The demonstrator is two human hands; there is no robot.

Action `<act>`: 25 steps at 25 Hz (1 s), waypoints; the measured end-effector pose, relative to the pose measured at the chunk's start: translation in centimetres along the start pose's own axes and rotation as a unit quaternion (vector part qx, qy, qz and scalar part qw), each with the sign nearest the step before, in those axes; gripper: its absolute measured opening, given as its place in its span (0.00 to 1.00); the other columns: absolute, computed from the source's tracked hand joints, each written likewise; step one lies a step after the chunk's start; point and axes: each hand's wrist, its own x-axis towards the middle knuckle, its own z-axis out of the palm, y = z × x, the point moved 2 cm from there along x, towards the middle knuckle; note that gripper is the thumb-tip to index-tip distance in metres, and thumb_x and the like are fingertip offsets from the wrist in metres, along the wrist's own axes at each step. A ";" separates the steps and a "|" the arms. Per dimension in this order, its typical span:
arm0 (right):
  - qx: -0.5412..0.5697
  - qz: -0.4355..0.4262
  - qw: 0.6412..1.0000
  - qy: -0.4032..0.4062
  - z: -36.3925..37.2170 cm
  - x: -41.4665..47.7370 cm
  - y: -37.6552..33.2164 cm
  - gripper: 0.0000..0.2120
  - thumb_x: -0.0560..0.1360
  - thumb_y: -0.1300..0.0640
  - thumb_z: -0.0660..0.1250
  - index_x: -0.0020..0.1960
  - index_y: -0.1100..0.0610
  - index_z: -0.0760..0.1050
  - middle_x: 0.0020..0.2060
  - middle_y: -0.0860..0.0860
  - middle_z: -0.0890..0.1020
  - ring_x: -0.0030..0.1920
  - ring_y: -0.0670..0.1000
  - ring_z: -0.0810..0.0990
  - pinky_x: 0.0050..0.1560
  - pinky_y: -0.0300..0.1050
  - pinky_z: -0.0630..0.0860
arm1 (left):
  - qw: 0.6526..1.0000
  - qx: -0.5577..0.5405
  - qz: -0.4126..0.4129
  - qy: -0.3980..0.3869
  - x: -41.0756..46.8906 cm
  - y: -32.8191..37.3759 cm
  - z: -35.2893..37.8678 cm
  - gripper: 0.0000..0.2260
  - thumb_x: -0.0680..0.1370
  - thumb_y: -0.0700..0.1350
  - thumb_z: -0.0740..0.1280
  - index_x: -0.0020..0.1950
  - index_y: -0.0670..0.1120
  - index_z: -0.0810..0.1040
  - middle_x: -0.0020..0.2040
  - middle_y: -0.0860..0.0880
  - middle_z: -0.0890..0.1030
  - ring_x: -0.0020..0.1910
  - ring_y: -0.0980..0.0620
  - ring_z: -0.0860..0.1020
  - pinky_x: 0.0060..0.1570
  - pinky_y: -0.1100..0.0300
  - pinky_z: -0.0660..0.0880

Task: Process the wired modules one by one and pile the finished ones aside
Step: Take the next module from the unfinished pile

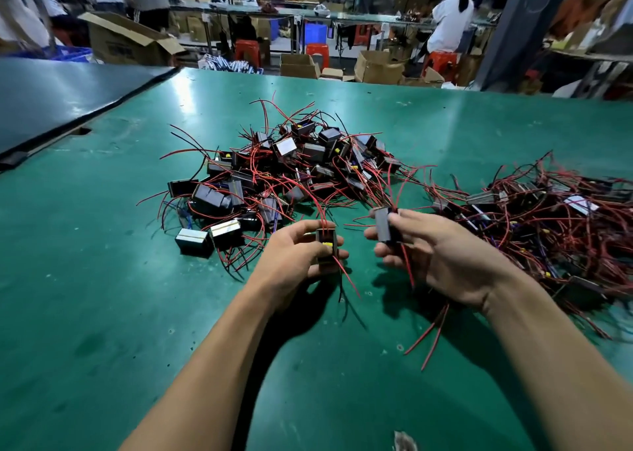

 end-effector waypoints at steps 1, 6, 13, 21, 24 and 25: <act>-0.018 -0.015 1.000 0.011 0.2 -0.1 0.5 0.09 0.79 0.60 0.64 0.57 0.64 0.75 0.45 0.58 0.84 0.36 0.50 0.83 0.35 0.39 0.81 | 1.000 0.005 0.004 -0.003 -0.1 -0.1 0.0 0.12 0.77 0.26 0.61 0.57 0.37 0.77 0.47 0.38 0.82 0.45 0.40 0.83 0.53 0.46 0.80; -0.282 -0.051 0.952 0.110 0.0 0.3 2.1 0.05 0.81 0.54 0.66 0.52 0.54 0.79 0.43 0.49 0.87 0.37 0.43 0.82 0.36 0.34 0.74 | 0.999 0.032 0.004 0.001 -0.4 -0.1 -0.1 0.12 0.76 0.25 0.62 0.55 0.36 0.79 0.50 0.34 0.83 0.46 0.36 0.83 0.54 0.43 0.80; -0.521 -0.040 0.829 0.199 -1.9 0.3 2.1 0.09 0.77 0.43 0.69 0.47 0.47 0.83 0.35 0.38 0.79 0.41 0.44 0.78 0.33 0.31 0.65 | 0.998 0.066 0.013 0.007 -0.6 0.2 0.0 0.13 0.76 0.24 0.61 0.57 0.33 0.78 0.52 0.32 0.82 0.43 0.38 0.83 0.47 0.47 0.82; -0.542 -0.076 0.821 0.167 -1.8 0.0 3.1 0.12 0.80 0.44 0.65 0.58 0.49 0.76 0.27 0.49 0.79 0.31 0.40 0.75 0.32 0.36 0.64 | 0.982 0.146 0.097 0.070 -0.4 0.0 -0.2 0.07 0.77 0.35 0.69 0.52 0.45 0.82 0.50 0.44 0.84 0.51 0.45 0.84 0.56 0.46 0.79; -0.537 -0.069 0.833 0.115 -2.0 -0.3 3.0 0.09 0.81 0.51 0.64 0.61 0.49 0.74 0.29 0.48 0.79 0.28 0.37 0.74 0.29 0.31 0.66 | 0.922 0.335 0.162 0.108 -0.5 -0.1 -0.3 0.03 0.76 0.42 0.71 0.48 0.49 0.83 0.43 0.54 0.84 0.45 0.56 0.82 0.48 0.65 0.78; -0.539 -0.070 0.833 0.102 -2.0 -0.5 2.7 0.07 0.81 0.53 0.65 0.58 0.49 0.75 0.32 0.47 0.80 0.28 0.37 0.74 0.30 0.30 0.67 | 0.899 0.382 0.179 0.116 -0.5 -0.1 -0.3 0.03 0.76 0.43 0.71 0.48 0.49 0.83 0.42 0.57 0.83 0.43 0.57 0.81 0.45 0.68 0.76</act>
